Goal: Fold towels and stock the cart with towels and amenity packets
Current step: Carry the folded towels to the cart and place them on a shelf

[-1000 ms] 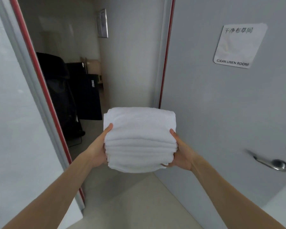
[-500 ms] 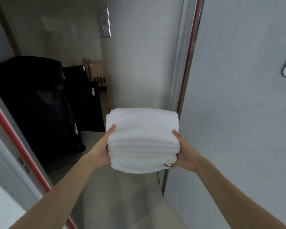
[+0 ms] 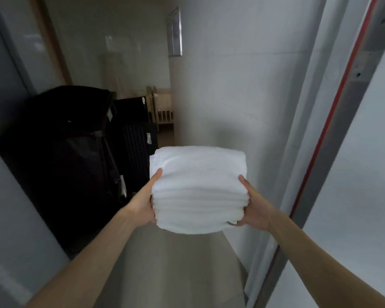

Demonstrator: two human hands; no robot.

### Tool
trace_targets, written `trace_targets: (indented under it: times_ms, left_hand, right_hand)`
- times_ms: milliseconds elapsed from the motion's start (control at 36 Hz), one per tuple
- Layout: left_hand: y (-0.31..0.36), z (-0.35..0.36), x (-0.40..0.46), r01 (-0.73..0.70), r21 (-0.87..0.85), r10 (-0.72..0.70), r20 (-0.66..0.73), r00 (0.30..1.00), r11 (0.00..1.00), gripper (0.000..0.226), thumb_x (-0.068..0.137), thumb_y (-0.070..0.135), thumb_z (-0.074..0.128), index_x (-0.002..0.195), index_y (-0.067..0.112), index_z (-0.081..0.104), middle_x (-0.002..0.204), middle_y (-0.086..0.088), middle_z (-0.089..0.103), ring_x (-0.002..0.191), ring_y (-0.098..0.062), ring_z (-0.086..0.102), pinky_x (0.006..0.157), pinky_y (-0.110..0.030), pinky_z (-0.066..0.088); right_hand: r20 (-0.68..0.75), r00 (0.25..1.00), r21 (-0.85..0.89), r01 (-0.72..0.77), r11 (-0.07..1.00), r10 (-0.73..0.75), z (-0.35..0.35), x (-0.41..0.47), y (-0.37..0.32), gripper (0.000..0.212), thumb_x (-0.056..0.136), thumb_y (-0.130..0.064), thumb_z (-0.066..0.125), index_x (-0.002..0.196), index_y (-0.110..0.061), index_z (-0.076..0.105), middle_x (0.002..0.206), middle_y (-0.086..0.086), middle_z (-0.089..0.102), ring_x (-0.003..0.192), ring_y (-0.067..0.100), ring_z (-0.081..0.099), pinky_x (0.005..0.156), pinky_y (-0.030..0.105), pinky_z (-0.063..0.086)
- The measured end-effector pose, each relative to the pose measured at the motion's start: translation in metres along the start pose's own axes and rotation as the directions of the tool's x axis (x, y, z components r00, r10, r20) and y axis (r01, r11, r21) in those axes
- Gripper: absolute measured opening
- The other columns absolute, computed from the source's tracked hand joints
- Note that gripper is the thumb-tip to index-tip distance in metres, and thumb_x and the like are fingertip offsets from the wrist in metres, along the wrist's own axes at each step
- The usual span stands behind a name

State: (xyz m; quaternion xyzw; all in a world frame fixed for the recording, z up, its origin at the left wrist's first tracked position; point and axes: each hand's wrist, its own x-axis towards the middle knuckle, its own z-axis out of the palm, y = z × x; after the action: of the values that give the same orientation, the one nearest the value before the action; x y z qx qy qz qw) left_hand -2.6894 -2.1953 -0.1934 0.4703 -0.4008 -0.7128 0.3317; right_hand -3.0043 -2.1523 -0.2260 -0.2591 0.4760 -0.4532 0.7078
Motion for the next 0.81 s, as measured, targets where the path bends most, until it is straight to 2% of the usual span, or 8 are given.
trace_targets:
  times_ms: [83, 167, 306, 389, 528, 639, 722, 806]
  left_hand:
    - [0.024, -0.009, 0.039, -0.008, 0.002, 0.008, -0.048, 0.999, 1.0, 0.075, 0.06, 0.085, 0.069, 0.116, 0.034, 0.071, 0.116, -0.003, 0.074, 0.108, -0.032, 0.07, 0.094, -0.063, 0.049]
    - [0.044, -0.019, 0.075, -0.017, -0.006, 0.017, -0.07, 0.997, 1.0, 0.076, 0.061, 0.087, 0.067, 0.118, 0.036, 0.07, 0.119, -0.002, 0.073, 0.105, -0.03, 0.071, 0.092, -0.061, 0.051]
    - [0.069, -0.037, 0.136, -0.028, -0.025, 0.026, -0.097, 0.995, 0.999, 0.075, 0.063, 0.085, 0.068, 0.12, 0.037, 0.069, 0.121, -0.001, 0.072, 0.105, -0.026, 0.072, 0.089, -0.057, 0.052]
    - [0.083, -0.048, 0.179, -0.028, -0.026, 0.025, -0.109, 0.994, 0.999, 0.073, 0.065, 0.085, 0.066, 0.12, 0.036, 0.069, 0.12, 0.0, 0.073, 0.104, -0.024, 0.072, 0.093, -0.055, 0.05]
    - [0.115, -0.068, 0.271, -0.019, -0.034, 0.015, -0.112, 0.994, 0.999, 0.071, 0.066, 0.083, 0.067, 0.115, 0.032, 0.074, 0.119, -0.002, 0.073, 0.11, -0.028, 0.07, 0.102, -0.056, 0.046]
    - [0.153, -0.081, 0.353, -0.011, -0.034, 0.009, -0.044, 0.999, 0.999, 0.066, 0.066, 0.083, 0.067, 0.109, 0.033, 0.077, 0.12, -0.001, 0.073, 0.108, -0.026, 0.071, 0.097, -0.052, 0.051]
    - [0.187, -0.09, 0.413, 0.014, -0.014, -0.015, -0.048, 0.999, 1.0, 0.079, 0.057, 0.086, 0.07, 0.116, 0.034, 0.073, 0.121, 0.0, 0.072, 0.112, -0.028, 0.068, 0.103, -0.056, 0.045]
    - [0.222, -0.097, 0.466, 0.015, 0.02, -0.015, 0.016, 1.0, 1.0, 0.074, 0.058, 0.088, 0.067, 0.111, 0.038, 0.075, 0.12, 0.002, 0.073, 0.108, -0.025, 0.071, 0.101, -0.055, 0.046]
  right_hand:
    - [0.043, 0.999, -0.003, -0.027, 1.0, 0.027, 0.0, 0.05, -0.034, 0.076, 0.055, -0.069, 0.086, 0.115, -0.023, 0.075, 0.123, 0.008, 0.07, 0.105, 0.032, 0.07, 0.093, 0.06, 0.048]
    - [0.093, 0.994, -0.025, -0.048, 0.999, 0.05, 0.004, 0.092, -0.061, 0.069, 0.061, -0.068, 0.083, 0.112, -0.024, 0.076, 0.125, 0.007, 0.069, 0.106, 0.031, 0.07, 0.091, 0.058, 0.049]
    - [0.121, 0.99, -0.025, -0.067, 0.997, 0.07, 0.007, 0.165, -0.095, 0.08, 0.06, -0.066, 0.085, 0.126, -0.024, 0.067, 0.125, 0.007, 0.069, 0.107, 0.032, 0.069, 0.094, 0.061, 0.047]
    - [0.139, 0.987, -0.033, -0.076, 0.997, 0.08, 0.006, 0.212, -0.111, 0.082, 0.06, -0.067, 0.083, 0.129, -0.025, 0.064, 0.126, 0.006, 0.069, 0.111, 0.032, 0.068, 0.093, 0.06, 0.049]
    - [0.104, 0.992, -0.011, -0.071, 0.997, 0.071, -0.001, 0.298, -0.144, 0.081, 0.062, -0.067, 0.082, 0.13, -0.027, 0.062, 0.126, 0.007, 0.069, 0.122, 0.035, 0.058, 0.098, 0.066, 0.042]
    - [0.05, 0.998, -0.004, -0.034, 0.999, 0.034, -0.008, 0.369, -0.182, 0.076, 0.066, -0.068, 0.078, 0.129, -0.028, 0.06, 0.122, 0.009, 0.071, 0.121, 0.037, 0.058, 0.097, 0.068, 0.043]
    - [0.015, 1.0, -0.003, -0.003, 1.0, 0.003, -0.011, 0.419, -0.215, 0.079, 0.06, -0.068, 0.082, 0.126, -0.029, 0.061, 0.118, 0.009, 0.072, 0.12, 0.038, 0.058, 0.095, 0.068, 0.045]
    - [-0.004, 0.999, -0.011, 0.037, 0.999, -0.037, -0.013, 0.462, -0.246, 0.085, 0.057, -0.071, 0.082, 0.128, -0.031, 0.06, 0.12, 0.007, 0.071, 0.12, 0.037, 0.059, 0.09, 0.064, 0.049]
